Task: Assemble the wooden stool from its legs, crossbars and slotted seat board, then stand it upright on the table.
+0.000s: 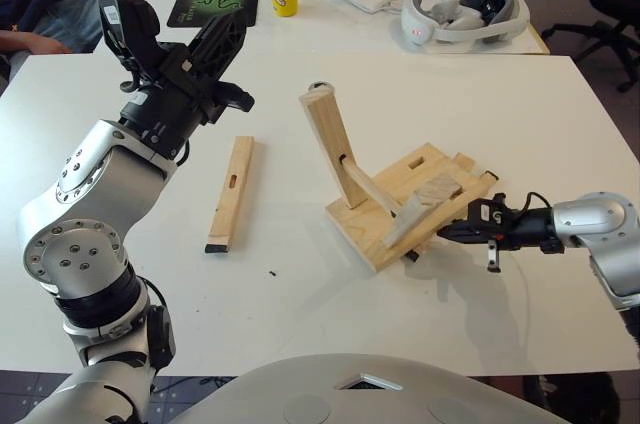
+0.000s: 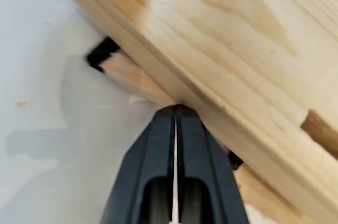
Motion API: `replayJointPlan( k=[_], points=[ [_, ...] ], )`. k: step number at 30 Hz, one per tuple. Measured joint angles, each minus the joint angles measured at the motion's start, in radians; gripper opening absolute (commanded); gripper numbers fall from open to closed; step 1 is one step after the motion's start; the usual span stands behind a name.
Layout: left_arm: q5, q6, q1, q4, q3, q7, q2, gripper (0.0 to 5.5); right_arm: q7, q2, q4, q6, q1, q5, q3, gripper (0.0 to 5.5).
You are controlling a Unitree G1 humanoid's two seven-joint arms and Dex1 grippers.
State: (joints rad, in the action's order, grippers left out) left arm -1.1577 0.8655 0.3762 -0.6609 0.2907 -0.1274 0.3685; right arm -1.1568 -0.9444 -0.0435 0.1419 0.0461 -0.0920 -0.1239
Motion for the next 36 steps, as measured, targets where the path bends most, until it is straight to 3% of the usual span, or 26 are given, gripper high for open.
replayJointPlan(
  k=[10, 17, 25, 30, 36],
  points=[
    [0.034, -0.032, -0.005, 0.026, -0.054, 0.028, 0.004, 0.00, 0.275, 0.279, 0.105, -0.006, 0.250, 0.118, -0.061, 0.03],
    [0.061, -0.044, -0.012, 0.055, -0.060, 0.042, 0.012, 0.00, 0.423, 0.385, 0.143, 0.023, 0.293, 0.167, -0.078, 0.03],
    [0.107, -0.036, -0.074, 0.132, -0.004, 0.054, 0.076, 0.00, 0.804, 0.578, 0.110, -0.025, 0.311, 0.055, 0.196, 0.03],
    [0.148, -0.019, -0.111, 0.150, -0.008, 0.070, 0.099, 0.00, 0.878, 0.645, -0.010, 0.074, 0.214, -0.037, 0.276, 0.03],
    [0.234, -0.022, -0.204, 0.143, -0.047, 0.072, 0.082, 0.00, 0.898, 0.629, -0.209, 0.266, 0.091, -0.101, 0.340, 0.03]
  ],
)
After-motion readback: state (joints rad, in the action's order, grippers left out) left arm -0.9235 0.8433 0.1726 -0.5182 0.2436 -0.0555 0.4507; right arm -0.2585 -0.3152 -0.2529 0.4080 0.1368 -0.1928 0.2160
